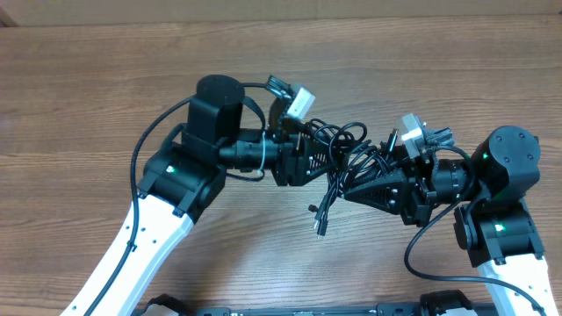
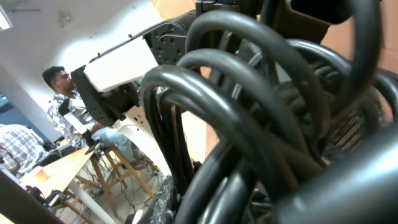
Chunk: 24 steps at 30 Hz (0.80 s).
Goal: Untangle cables
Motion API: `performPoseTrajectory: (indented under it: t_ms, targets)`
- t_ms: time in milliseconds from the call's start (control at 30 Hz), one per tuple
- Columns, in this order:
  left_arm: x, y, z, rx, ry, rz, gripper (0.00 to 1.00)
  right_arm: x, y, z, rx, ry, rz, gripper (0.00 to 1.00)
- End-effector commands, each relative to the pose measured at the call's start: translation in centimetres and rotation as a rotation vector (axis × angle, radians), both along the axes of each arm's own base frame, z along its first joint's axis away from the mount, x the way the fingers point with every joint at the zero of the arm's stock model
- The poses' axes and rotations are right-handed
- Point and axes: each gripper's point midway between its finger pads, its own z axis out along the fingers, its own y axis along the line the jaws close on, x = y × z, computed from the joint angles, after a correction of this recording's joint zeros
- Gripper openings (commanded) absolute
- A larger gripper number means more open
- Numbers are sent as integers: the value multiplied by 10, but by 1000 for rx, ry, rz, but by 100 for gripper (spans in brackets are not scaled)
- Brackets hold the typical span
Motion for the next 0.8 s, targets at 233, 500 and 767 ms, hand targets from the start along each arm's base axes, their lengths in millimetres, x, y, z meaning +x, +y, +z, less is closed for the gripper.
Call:
performPoseTrajectory:
  t_ms: [233,500,767]
  targets:
    - [-11,-15,9,-19,-23,-45,4,-10,-1,7,4,-30,41,18]
    - [26,3,-11,67,101,200,4,18,-1,-10,-27,126,-127,86]
    - [56,34,-45,206,198,460,4,55,-11,-49,-123,332,-395,93]
